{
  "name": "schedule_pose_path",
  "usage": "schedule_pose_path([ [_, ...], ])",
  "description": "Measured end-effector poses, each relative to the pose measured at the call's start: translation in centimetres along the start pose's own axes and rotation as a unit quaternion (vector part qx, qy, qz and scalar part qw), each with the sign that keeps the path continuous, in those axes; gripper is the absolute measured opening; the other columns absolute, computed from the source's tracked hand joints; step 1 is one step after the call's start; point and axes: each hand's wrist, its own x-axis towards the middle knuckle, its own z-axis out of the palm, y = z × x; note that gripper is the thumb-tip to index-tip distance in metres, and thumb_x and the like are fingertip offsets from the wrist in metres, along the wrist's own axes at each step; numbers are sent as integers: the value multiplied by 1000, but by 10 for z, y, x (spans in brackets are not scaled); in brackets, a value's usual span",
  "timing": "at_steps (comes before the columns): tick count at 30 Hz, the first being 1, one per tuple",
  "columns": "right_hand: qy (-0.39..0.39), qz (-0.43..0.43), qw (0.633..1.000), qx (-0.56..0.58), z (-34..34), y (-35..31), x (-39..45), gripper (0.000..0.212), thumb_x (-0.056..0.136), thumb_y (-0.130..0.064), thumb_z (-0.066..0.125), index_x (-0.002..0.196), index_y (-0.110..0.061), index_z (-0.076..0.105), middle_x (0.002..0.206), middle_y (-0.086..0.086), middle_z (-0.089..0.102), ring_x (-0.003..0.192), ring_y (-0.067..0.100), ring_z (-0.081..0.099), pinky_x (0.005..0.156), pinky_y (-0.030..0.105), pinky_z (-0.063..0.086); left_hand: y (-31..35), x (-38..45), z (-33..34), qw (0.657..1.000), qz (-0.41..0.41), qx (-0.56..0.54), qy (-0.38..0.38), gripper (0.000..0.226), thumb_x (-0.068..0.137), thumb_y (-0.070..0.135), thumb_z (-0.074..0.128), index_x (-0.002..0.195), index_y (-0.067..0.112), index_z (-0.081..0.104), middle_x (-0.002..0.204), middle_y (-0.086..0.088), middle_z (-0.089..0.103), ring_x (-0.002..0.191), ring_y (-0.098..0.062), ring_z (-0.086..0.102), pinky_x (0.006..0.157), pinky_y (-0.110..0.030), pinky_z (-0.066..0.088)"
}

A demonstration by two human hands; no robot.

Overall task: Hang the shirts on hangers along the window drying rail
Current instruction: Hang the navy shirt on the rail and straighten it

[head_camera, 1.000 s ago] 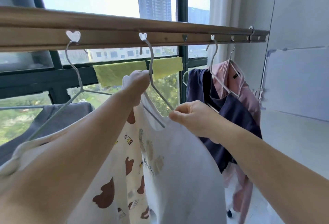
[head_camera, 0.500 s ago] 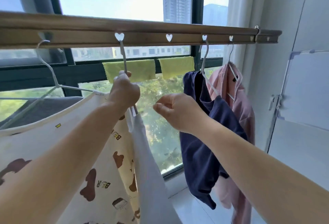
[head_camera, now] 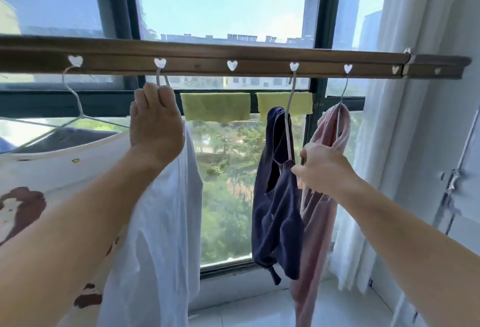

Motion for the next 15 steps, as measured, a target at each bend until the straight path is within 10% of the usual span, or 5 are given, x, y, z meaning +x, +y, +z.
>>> schedule_pose_path([
  [4, -33, 3, 998, 53, 4, 13, 1, 53, 86, -62, 43, 102, -13, 57, 97, 5, 63, 92, 27, 62, 90, 45, 48, 41, -5, -17, 973, 123, -69, -184, 34, 88, 26, 57, 118, 12, 46, 123, -12, 40, 119, -31, 39, 94, -40, 39],
  [8, -12, -24, 998, 53, 4, 20, 10, 29, 89, -41, 50, 92, -14, 61, 87, 1, 62, 87, 25, 60, 87, 41, 44, 81, 11, -14, 922, 157, -16, -354, 47, 93, 35, 51, 134, 17, 39, 131, -9, 44, 117, -26, 47, 92, -32, 39],
  [15, -28, 11, 999, 16, -10, 40, 19, 19, 84, -6, 42, 92, -12, 58, 88, 8, 61, 86, 29, 57, 77, 36, 46, 131, 49, 29, 929, 80, -123, -340, 57, 96, 22, 47, 146, 14, 22, 146, -10, 30, 129, -29, 39, 106, -37, 35],
])
